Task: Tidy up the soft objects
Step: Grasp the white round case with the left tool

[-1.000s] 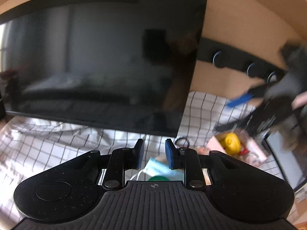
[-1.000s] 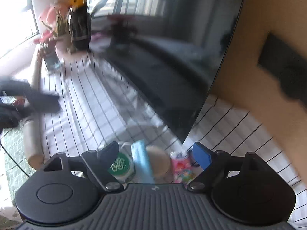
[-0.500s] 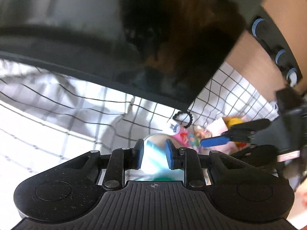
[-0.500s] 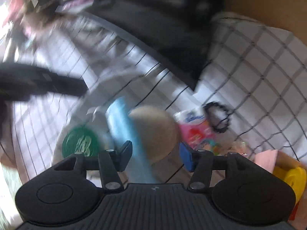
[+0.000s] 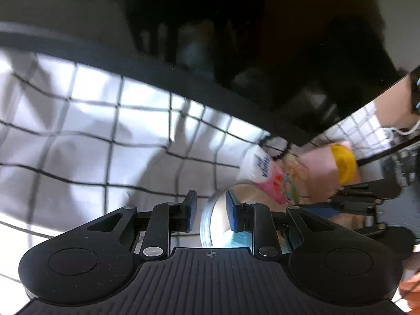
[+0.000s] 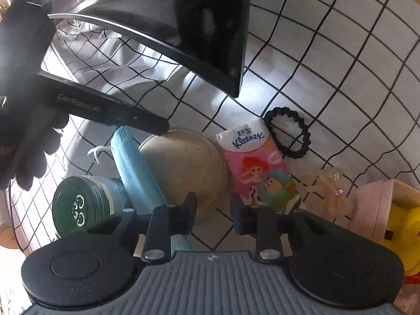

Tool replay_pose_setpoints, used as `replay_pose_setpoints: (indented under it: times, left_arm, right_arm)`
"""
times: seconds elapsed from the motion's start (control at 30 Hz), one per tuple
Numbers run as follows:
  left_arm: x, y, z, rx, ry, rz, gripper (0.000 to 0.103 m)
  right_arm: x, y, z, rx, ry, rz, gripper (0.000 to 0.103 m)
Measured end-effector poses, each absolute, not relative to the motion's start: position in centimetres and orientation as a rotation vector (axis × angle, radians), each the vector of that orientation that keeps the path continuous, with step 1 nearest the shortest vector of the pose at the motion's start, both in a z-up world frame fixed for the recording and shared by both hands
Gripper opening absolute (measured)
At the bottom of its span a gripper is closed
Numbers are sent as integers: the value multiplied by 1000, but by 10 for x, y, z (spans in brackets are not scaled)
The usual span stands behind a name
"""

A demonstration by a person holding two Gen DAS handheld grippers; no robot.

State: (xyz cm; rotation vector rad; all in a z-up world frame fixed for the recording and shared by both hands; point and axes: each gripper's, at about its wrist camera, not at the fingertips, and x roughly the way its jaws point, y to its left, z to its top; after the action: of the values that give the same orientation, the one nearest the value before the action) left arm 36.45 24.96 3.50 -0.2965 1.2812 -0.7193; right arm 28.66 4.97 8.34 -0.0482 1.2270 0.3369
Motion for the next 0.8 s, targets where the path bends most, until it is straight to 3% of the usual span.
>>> replay_pose_setpoints:
  times: [0.07,0.23,0.5,0.8]
  left_arm:
    - [364,249,32,-321,1299,-765,33]
    - [364,244,32,-281,1321,-786,36]
    - [361,230,19,-308,1369,-798,57]
    - [342,218,44,-255,1327,-855,57]
  right_arm:
    - [287,52,82,-63,1226,347,27]
    - [286,52,84,-69,1223,360,27]
    - [285,49,80,-26,1226,371,27]
    - [276,55,92,-22,1175,446,27]
